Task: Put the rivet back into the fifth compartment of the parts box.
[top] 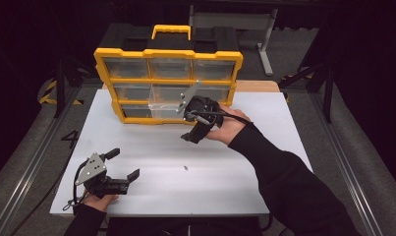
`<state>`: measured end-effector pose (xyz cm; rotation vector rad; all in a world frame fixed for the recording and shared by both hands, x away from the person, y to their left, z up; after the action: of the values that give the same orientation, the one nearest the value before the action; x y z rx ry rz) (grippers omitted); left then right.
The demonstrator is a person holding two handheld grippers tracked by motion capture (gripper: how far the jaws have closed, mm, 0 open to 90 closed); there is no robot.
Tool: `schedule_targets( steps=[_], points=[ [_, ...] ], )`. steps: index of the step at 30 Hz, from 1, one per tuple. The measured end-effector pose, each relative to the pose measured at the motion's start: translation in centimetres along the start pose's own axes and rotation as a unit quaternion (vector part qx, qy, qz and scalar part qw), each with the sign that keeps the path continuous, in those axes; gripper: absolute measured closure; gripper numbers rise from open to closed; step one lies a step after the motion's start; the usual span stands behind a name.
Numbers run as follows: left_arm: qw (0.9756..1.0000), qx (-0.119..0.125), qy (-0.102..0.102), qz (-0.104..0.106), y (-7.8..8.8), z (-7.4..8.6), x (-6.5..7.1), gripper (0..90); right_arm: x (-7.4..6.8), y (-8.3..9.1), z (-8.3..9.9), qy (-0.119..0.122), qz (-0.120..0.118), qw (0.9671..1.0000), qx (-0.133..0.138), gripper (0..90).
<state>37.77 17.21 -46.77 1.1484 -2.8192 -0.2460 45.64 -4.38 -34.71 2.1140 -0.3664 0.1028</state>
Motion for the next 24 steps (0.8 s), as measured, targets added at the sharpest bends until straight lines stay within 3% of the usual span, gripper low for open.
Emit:
schedule_targets(
  steps=[7, 24],
  points=[
    [1.0000, 0.002, 0.000, 0.000, 0.0, 0.0, 0.0, 1.0, -1.3, -1.4, 1.1, 0.008, -0.009, 0.9999, -0.012, 20.3],
    [1.0000, 0.000, -0.001, 0.000, 0.0, 0.0, 0.0, 1.0, -3.2, -5.3, 4.4, -0.010, -0.031, 0.9990, -0.030, 19.9]
  ],
)
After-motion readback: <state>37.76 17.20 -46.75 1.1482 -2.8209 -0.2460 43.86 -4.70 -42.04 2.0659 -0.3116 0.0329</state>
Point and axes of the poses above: each handheld gripper's, and its own axes: y roughly backward along the jaws, z roughly out of its underside, x roughly to its right, the point moved 8 cm from there along -y, roughly forward along the jaws, and after that the axes turned 5 degrees about x, right-handed, at the moved point
